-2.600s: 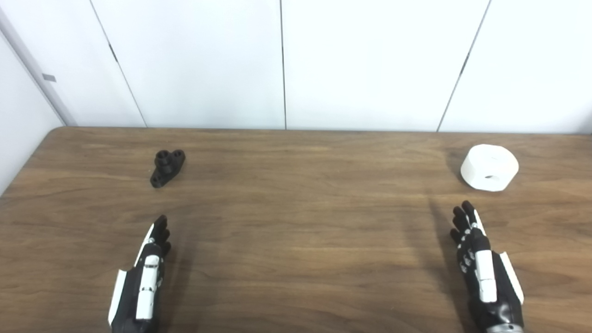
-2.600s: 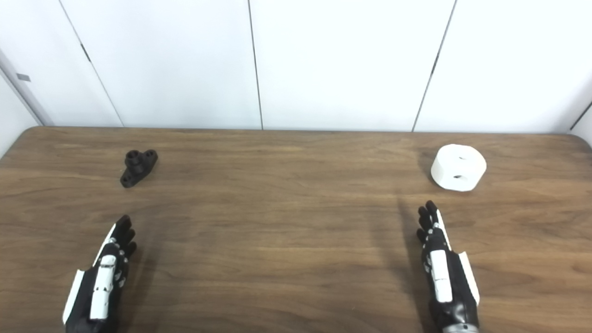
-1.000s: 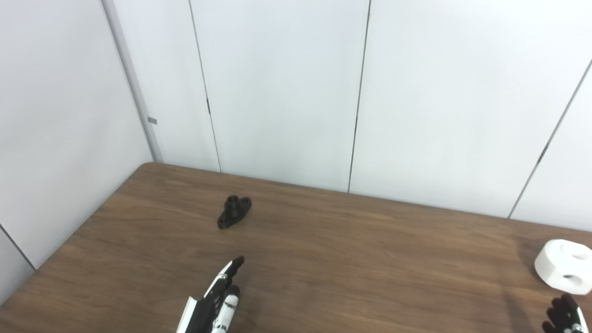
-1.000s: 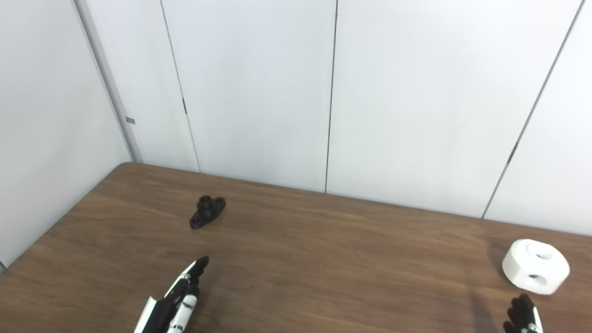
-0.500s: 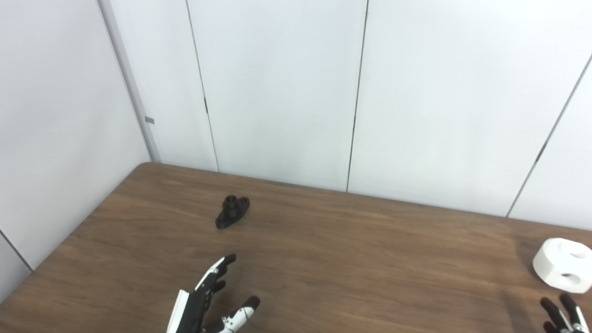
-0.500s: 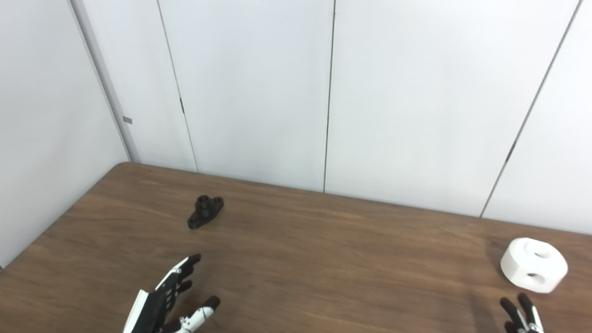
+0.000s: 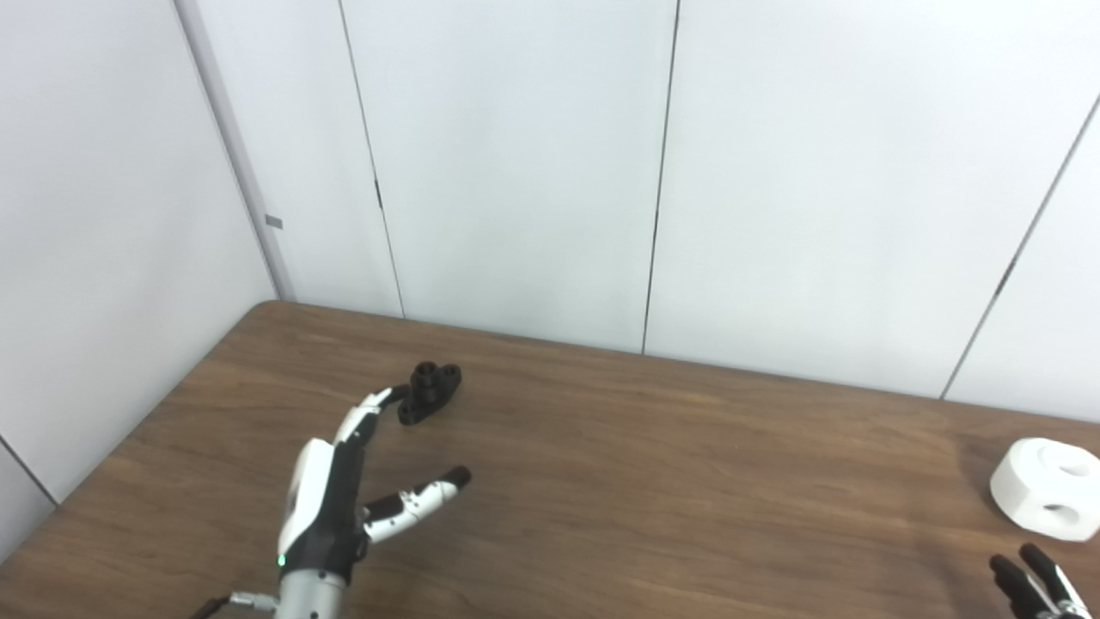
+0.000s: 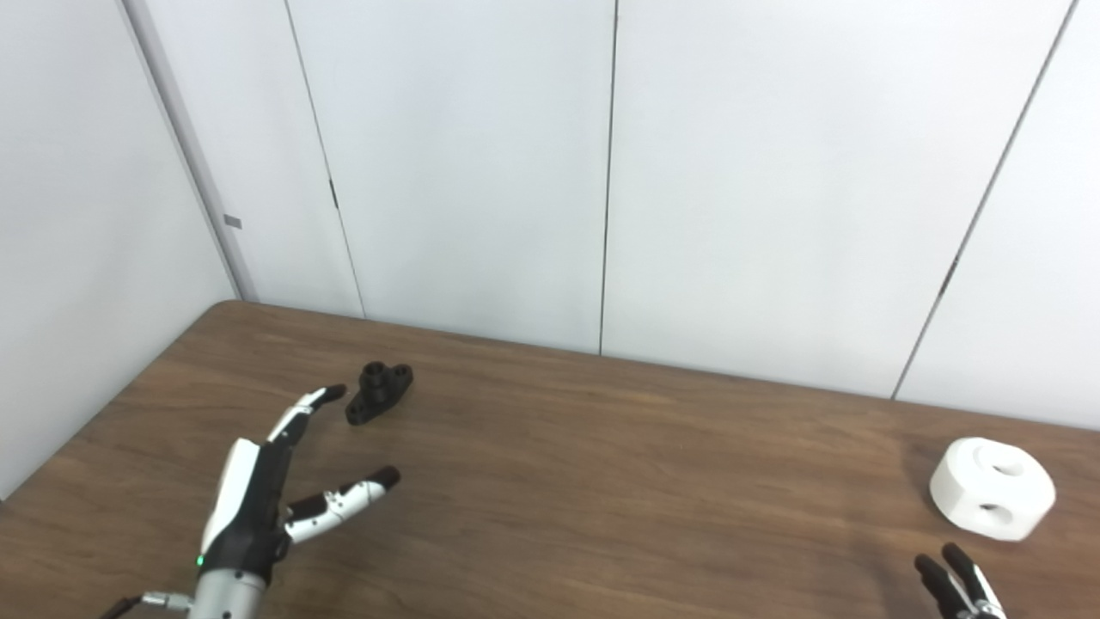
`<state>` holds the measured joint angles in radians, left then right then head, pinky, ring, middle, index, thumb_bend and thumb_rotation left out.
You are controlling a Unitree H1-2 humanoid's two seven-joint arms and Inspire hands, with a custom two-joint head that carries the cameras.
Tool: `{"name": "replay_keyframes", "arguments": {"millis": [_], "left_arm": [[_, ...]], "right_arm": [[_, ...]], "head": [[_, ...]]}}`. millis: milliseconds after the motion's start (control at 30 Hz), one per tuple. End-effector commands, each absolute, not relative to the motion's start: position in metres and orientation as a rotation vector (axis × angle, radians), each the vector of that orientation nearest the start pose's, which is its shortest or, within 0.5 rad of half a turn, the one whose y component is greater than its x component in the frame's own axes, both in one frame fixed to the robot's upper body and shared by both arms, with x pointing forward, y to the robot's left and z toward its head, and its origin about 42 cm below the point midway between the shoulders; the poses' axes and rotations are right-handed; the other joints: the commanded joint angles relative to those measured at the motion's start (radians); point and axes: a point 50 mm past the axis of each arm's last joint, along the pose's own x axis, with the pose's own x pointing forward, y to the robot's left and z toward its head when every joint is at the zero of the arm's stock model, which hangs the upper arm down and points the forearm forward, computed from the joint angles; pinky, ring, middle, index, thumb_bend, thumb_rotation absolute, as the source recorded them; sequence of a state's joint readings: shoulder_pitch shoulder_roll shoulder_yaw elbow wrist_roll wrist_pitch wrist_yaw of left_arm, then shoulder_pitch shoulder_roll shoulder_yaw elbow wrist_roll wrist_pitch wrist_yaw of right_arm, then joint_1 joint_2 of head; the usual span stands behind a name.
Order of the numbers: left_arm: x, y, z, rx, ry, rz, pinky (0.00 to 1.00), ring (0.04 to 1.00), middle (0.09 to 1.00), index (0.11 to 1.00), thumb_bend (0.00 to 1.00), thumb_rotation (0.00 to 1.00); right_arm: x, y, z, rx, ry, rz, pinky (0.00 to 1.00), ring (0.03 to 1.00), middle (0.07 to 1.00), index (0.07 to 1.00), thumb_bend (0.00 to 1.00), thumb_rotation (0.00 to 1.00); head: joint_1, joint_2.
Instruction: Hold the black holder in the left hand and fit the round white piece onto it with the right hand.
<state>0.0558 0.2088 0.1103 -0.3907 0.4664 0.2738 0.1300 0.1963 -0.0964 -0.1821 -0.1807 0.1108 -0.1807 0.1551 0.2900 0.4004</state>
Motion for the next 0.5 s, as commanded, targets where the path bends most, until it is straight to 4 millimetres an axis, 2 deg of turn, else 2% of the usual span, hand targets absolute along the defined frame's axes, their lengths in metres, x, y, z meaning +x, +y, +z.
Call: {"name": "replay_keyframes", "arguments": {"millis": [0,200,267,467], "left_arm": [[0.264,0.314,0.205,0.704,-0.172,0.405,0.97,0.972,0.922,0.869,0.87,0.35],[0.285,0.328,0.208,0.728,-0.144,0.426,0.96,0.979,0.934,0.866,0.83,0.31],[0.293,0.333,0.209,0.752,-0.129,0.435,0.95,0.979,0.934,0.861,0.85,0.32],[0.32,0.347,0.207,0.848,-0.082,0.474,1.0,0.977,0.931,0.843,0.87,0.35]], "right_arm": [[0.182,-0.298,0.093,-0.054,-0.087,-0.077,1.0,0.93,0.887,0.913,0.64,1.0],[0.182,-0.295,0.094,-0.057,-0.09,-0.079,0.97,0.926,0.887,0.918,0.68,1.0],[0.182,-0.294,0.094,-0.055,-0.09,-0.079,0.98,0.925,0.881,0.917,0.69,1.0],[0.181,-0.293,0.093,-0.063,-0.094,-0.071,0.99,0.931,0.887,0.929,0.72,1.0]], "head": [[-0.001,0.002],[-0.003,0.001],[-0.005,0.001],[-0.012,0.0]]}}
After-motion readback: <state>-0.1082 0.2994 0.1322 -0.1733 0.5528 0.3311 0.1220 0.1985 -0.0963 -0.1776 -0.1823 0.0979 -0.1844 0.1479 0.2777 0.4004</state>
